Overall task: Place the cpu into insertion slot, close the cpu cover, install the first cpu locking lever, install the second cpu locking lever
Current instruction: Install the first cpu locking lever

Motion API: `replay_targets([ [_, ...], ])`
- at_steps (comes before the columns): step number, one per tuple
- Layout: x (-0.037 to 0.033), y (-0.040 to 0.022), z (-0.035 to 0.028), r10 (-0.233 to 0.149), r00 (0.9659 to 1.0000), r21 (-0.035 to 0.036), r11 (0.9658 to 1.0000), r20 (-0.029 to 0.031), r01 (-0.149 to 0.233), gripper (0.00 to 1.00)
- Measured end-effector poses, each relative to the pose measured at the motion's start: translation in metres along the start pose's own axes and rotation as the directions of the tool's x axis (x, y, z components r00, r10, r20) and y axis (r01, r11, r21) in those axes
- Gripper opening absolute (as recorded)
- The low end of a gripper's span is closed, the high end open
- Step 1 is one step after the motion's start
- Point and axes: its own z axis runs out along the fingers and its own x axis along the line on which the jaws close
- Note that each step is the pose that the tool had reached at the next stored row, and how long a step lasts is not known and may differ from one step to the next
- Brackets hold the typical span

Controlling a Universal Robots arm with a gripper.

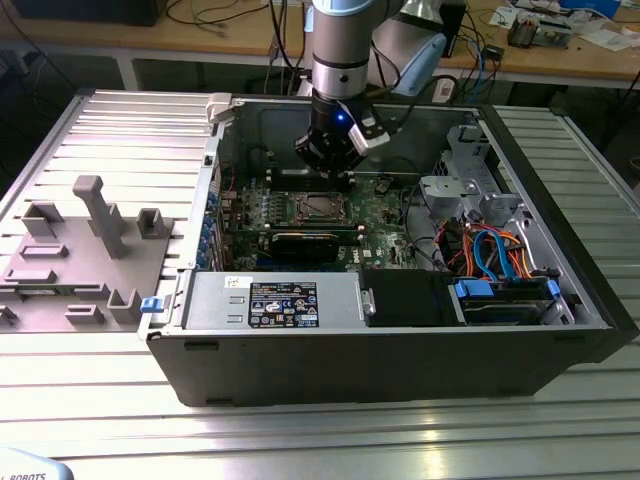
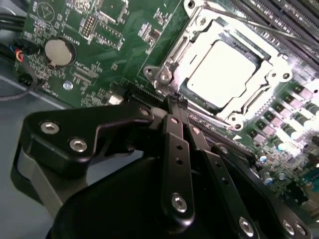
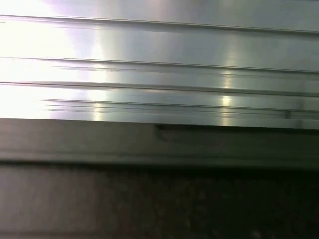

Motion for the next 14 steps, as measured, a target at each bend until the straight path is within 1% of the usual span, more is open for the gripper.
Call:
replay_targets([
  [1,0.0001,-0.0024,0.0001,0.0,1.0,0.003,1.0,-0.0001,0.0,0.11],
  [2,0.0002,-0.0065,0.0001,0.0,1.0,0.0089,1.0,-0.0004,0.0,0.11],
  [5,0.0006,-0.0155,0.0004,-0.001,1.0,0.0173,0.9998,-0.0007,0.001,0.11],
  [6,0.0007,-0.0182,0.0004,-0.001,1.0,0.0212,0.9998,-0.0009,0.001,0.11],
  [8,0.001,-0.0257,0.0006,-0.001,1.0,0.0365,0.9993,-0.0015,0.001,0.11],
  [9,0.0011,-0.0279,0.0007,-0.002,1.0,0.0428,0.9991,-0.0017,0.002,0.11],
  [10,0.0012,-0.0309,0.0004,-0.002,1.0,0.0539,0.9985,-0.0021,0.002,0.11],
  [11,0.0011,-0.0327,-0.0053,-0.002,1.0,0.0601,0.9982,-0.0026,0.002,0.11],
  [14,0.0005,-0.0337,-0.0213,-0.002,1.0,0.0616,0.9981,-0.0025,0.002,0.11],
])
